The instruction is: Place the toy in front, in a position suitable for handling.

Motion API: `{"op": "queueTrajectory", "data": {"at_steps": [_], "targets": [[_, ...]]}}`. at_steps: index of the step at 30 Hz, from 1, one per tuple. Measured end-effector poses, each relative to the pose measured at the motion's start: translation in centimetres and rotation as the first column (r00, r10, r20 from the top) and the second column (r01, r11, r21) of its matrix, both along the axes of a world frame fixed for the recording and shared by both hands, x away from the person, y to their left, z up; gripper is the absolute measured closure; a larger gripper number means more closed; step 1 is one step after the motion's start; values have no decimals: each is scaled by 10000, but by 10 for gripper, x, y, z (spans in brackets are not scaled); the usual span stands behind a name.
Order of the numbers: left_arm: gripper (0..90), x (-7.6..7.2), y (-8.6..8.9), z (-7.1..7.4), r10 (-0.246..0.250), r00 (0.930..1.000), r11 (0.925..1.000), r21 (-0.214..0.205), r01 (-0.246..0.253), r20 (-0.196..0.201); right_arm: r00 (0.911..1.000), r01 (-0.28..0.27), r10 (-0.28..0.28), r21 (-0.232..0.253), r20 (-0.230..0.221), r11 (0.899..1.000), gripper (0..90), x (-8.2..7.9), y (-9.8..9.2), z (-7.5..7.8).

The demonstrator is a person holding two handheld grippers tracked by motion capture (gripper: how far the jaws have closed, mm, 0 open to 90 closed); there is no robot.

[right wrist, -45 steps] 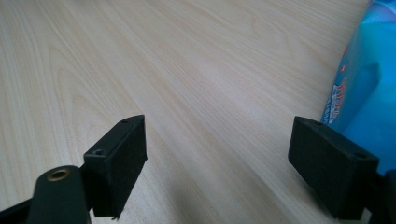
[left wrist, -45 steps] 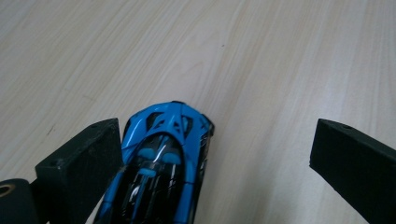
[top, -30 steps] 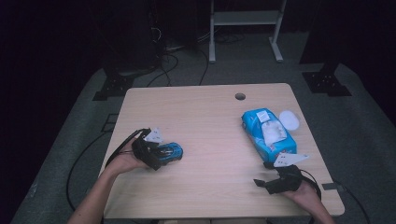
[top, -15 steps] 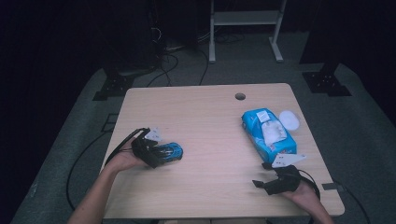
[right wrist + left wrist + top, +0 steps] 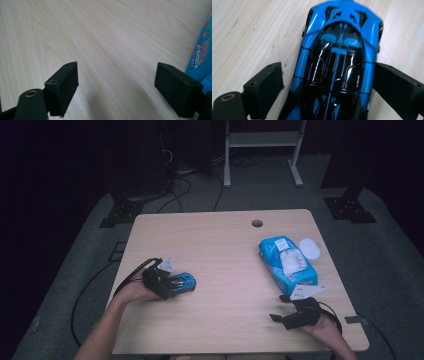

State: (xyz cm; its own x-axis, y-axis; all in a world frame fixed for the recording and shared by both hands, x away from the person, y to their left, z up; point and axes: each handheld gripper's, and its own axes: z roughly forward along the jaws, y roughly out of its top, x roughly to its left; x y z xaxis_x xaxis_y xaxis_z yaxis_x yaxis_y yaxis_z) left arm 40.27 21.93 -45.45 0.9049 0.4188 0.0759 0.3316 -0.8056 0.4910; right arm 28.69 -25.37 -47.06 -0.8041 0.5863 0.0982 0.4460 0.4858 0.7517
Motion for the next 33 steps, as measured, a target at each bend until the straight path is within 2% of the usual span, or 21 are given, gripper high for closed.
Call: {"op": "queueTrajectory", "data": {"at_steps": [7,10,15,21,33], "targets": [[145,3,1,-2,-45,9997,10000,-65,43,-250,10000,-53,53,-4,10,10000,184,0,0,0],[150,5,-1,-1,-80,9988,9999,142,87,-476,10000,-59,59,-30,13,10000,184,-1,0,0],[218,5,-7,2,-378,9983,9983,427,397,-454,10000,-51,52,-31,21,10000,184,-1,0,1],[224,7,-9,3,-391,9970,9975,563,429,-667,10000,-91,91,-55,18,9999,184,-2,0,0],[245,8,-11,6,-694,9951,9934,863,754,-701,9999,-163,162,-138,-29,9998,184,-1,2,-1]]}}
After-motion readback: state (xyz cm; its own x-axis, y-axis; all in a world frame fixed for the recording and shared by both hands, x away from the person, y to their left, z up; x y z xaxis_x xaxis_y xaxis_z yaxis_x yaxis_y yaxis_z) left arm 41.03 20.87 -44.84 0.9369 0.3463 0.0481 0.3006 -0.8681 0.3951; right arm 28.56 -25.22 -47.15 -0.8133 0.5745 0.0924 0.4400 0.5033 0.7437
